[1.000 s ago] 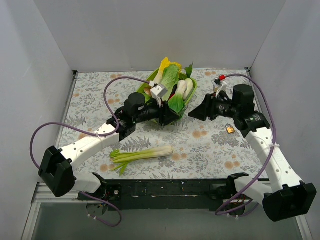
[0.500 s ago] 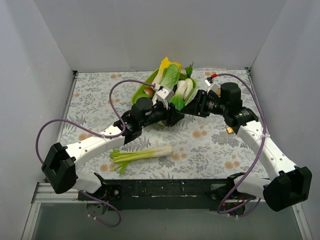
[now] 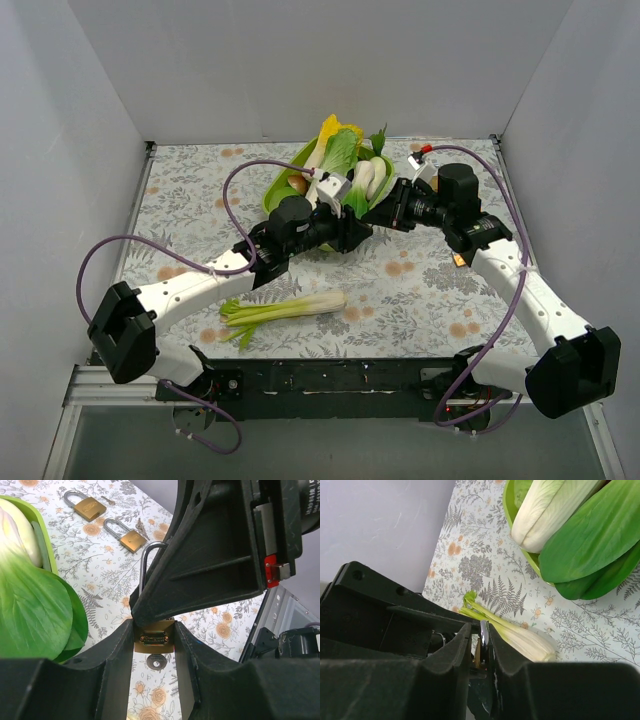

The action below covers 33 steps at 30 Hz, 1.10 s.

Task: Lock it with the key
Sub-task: Pick up the lock from the center of the board.

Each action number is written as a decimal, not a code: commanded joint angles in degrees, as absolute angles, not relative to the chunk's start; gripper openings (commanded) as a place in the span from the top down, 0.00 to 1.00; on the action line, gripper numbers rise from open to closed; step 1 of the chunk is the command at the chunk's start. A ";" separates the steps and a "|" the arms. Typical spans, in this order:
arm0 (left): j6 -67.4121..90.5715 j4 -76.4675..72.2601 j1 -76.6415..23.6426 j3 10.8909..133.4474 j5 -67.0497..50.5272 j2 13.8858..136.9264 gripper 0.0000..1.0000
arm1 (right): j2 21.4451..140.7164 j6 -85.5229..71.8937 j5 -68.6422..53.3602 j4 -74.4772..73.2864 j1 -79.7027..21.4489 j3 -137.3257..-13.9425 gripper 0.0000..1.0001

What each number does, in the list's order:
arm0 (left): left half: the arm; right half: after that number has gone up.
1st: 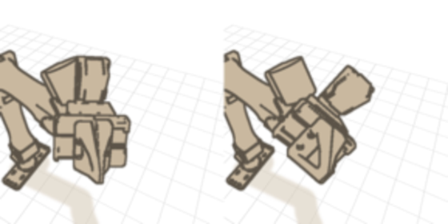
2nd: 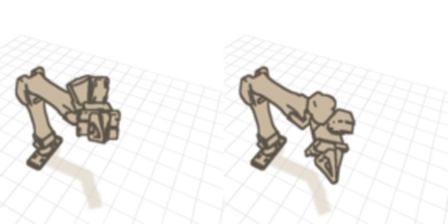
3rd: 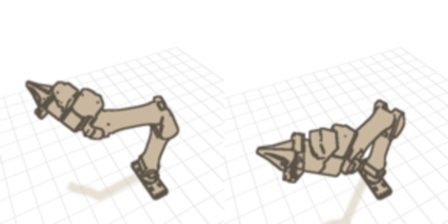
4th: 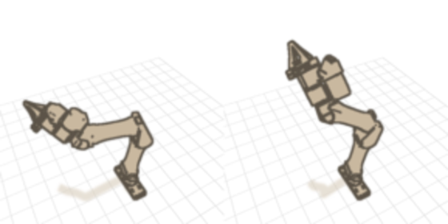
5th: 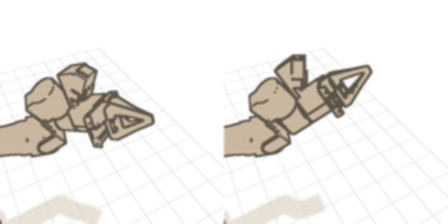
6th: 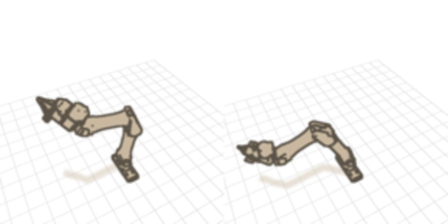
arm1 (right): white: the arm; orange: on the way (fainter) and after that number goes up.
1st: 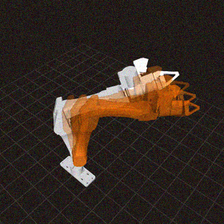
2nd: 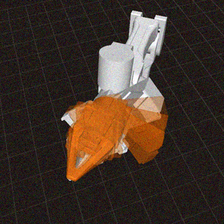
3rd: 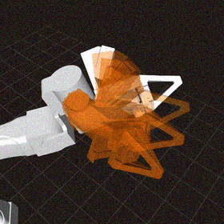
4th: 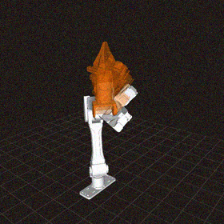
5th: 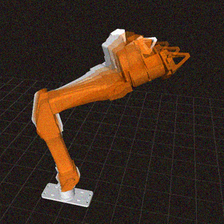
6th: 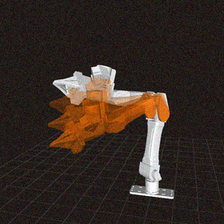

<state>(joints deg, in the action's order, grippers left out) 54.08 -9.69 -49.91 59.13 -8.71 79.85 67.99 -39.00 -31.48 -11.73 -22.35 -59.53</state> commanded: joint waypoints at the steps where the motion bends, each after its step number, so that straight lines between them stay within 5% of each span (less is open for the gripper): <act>1: 55.63 -12.74 -50.10 62.31 -5.80 80.16 1.00 | 68.55 -40.08 -34.45 -8.09 -23.29 -59.68 0.83; 3: 55.90 -12.83 -50.10 62.40 -6.32 80.07 1.00 | 68.73 -39.73 -34.54 -8.00 -23.20 -59.68 0.99; 11: 52.31 -1.51 -47.12 62.49 -18.52 74.45 0.48 | 67.59 -25.43 -40.69 -11.24 -22.76 -61.96 0.99; 14: 51.07 3.86 -41.34 60.83 -30.82 70.41 0.44 | 66.01 -15.41 -43.41 -15.36 -22.76 -62.58 0.99; 18: 50.45 7.82 -34.46 62.39 -44.02 68.82 0.44 | 64.43 -2.31 -53.13 -21.43 -22.85 -63.02 0.99; 23: 49.83 5.99 -33.40 64.16 -56.21 71.19 0.58 | 64.95 9.73 -62.04 -28.64 -23.73 -64.94 0.99; 33: 52.29 0.53 -39.02 64.42 -54.59 73.30 0.65 | 66.71 13.62 -61.00 -31.47 -28.91 -68.03 0.99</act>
<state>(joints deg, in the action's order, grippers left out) 51.92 2.52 -36.99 62.59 -53.78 73.17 66.28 10.79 -59.59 -30.92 -27.03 -64.79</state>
